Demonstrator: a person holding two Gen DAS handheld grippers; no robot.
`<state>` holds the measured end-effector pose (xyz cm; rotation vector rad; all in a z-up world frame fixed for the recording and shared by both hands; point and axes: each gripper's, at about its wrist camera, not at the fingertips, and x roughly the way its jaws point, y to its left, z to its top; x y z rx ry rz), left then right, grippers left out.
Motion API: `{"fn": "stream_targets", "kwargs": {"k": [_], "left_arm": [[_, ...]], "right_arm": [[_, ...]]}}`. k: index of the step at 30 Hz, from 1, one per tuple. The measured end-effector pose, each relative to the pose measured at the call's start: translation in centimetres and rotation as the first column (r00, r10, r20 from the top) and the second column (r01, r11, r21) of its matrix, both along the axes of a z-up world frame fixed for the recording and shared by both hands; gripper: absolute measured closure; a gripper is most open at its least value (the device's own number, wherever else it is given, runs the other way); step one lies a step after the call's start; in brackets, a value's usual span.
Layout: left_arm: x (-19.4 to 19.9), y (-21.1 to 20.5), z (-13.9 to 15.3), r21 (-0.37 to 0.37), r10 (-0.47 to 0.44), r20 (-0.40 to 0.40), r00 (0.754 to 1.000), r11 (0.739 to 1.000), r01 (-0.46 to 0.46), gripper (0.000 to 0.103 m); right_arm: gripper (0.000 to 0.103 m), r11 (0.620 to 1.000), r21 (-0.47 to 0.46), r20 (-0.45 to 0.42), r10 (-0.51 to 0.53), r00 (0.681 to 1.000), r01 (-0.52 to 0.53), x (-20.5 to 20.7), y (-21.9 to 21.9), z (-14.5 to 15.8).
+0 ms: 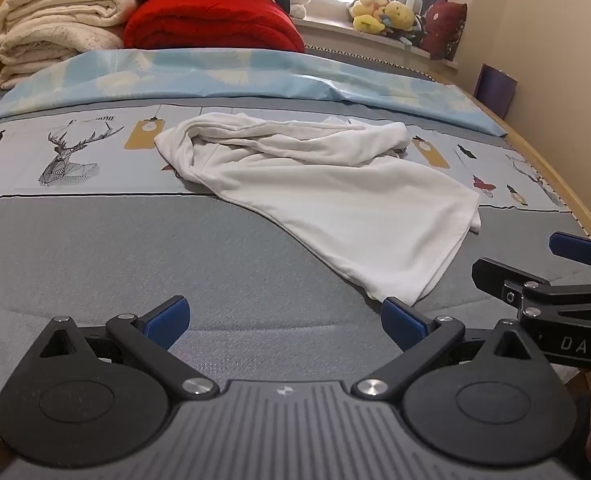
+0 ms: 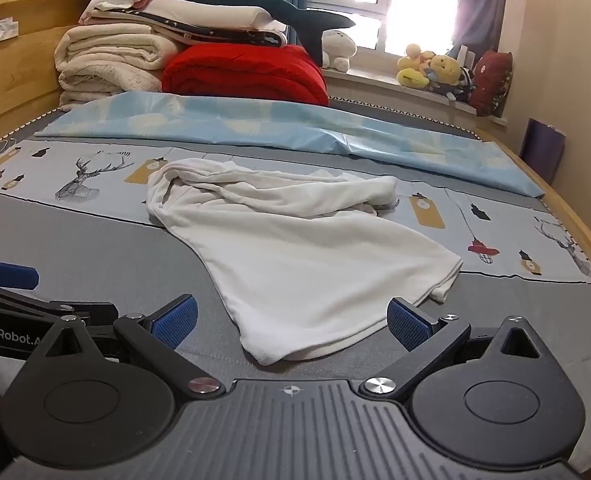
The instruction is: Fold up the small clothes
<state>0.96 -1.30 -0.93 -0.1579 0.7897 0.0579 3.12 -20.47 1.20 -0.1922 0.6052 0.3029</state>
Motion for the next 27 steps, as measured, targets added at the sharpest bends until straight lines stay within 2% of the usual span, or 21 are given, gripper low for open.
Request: {"fn": "stream_targets", "kwargs": {"k": [27], "left_arm": [[0.01, -0.04, 0.0, -0.001, 0.0, 0.0, 1.0, 1.0, 0.0, 0.001]], "right_arm": [[0.003, 1.0, 0.001, 0.0, 0.0, 1.0, 0.0, 0.09, 0.05, -0.13]]}}
